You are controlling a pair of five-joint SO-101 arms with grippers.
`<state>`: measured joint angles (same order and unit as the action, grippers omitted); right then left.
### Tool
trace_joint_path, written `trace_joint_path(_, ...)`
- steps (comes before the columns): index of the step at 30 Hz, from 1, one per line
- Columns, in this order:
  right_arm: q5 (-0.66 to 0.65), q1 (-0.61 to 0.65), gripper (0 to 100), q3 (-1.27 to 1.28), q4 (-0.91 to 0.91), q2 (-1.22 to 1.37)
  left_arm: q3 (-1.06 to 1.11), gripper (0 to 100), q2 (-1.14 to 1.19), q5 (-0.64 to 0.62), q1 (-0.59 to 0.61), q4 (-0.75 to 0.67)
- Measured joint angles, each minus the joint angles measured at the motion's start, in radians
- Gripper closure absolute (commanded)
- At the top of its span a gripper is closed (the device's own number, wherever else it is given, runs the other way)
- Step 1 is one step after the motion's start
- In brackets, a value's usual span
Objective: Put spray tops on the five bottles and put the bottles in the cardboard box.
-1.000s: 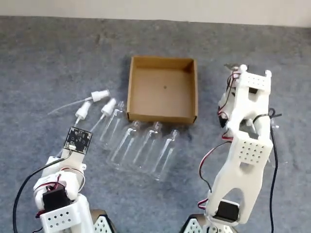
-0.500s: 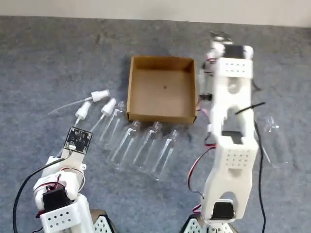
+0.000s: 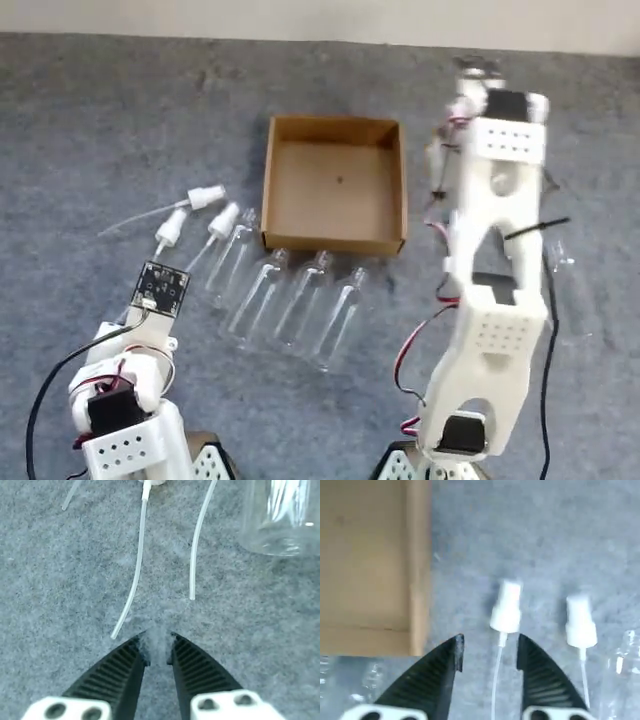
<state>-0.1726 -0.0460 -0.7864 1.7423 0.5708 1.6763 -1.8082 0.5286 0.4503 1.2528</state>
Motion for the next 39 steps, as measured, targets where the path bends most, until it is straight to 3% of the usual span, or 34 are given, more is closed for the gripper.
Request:
trace_joint_path(7,-0.021,0.000,84.2,0.201,-0.126,0.054,0.000,99,0.000,0.000,0.000,0.000)
trace_joint_path(14,-0.021,-0.014,85.7,0.224,-0.184,0.133,0.000,99,0.000,0.000,0.000,0.000)
trace_joint_path(19,-0.021,-0.015,99.8,0.224,-0.192,0.155,0.000,99,0.000,0.000,0.000,0.000)
trace_joint_path(28,-0.021,-0.011,99.5,0.226,-0.087,0.150,0.000,99,0.000,0.000,0.000,0.000)
trace_joint_path(33,-0.021,-0.011,99.5,0.287,-0.046,-0.003,0.000,99,0.000,0.000,0.000,0.000)
trace_joint_path(39,0.005,0.115,99.5,0.661,-0.123,-0.348,0.000,99,0.000,0.000,0.000,0.000)
